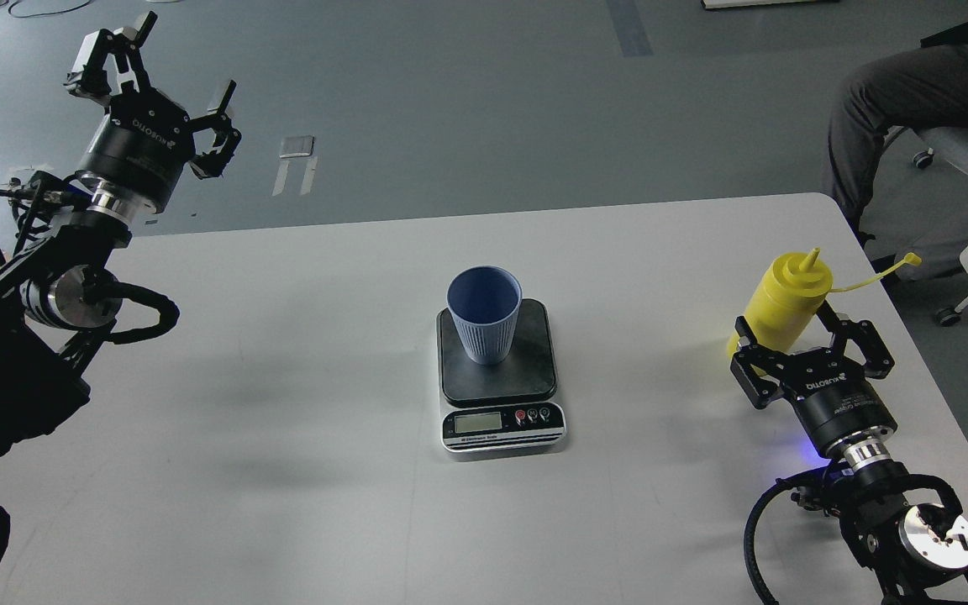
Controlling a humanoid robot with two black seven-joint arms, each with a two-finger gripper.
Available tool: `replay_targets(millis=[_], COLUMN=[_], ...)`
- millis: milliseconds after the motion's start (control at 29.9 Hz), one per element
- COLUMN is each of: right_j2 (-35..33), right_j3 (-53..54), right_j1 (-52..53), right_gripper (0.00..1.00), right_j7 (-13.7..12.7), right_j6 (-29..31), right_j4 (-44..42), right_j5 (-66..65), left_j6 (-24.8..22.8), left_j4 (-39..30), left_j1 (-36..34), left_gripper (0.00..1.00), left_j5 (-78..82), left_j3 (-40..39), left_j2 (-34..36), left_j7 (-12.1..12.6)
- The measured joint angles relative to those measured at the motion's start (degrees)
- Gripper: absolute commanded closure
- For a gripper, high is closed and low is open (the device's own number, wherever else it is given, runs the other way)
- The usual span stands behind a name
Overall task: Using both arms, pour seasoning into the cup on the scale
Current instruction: 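Lower the yellow bottle onto the table with the right gripper, then open the right gripper and pull it back from the bottle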
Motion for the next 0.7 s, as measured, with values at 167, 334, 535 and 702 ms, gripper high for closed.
replay_targets(millis=[167, 334, 535, 702], right_j2=[0.0, 0.0, 0.0, 0.0], right_j3=[-0.1, -0.3, -0.5, -0.5], right_j1=[-3.7, -7.1, -11.4, -14.6], right_gripper=[0.03, 0.03, 0.02, 0.02], right_j7=[-0.1, -0.1, -0.1, -0.3], right_j6=[1.4, 1.4, 1.4, 1.4], right_j4=[3.9, 8.2, 11.2, 14.3], right_j5=[0.1, 0.1, 0.1, 0.0], left_j6=[0.0, 0.0, 0.0, 0.0], left_j4=[0.0, 0.0, 0.0, 0.1], left_j1=[0.0, 0.0, 0.0, 0.0], left_gripper=[0.02, 0.02, 0.02, 0.02], left_j5=[0.0, 0.0, 0.0, 0.0], left_j3=[0.0, -0.1, -0.1, -0.1], left_j2=[0.0, 0.0, 0.0, 0.1], left_j7=[0.0, 0.0, 0.0, 0.0])
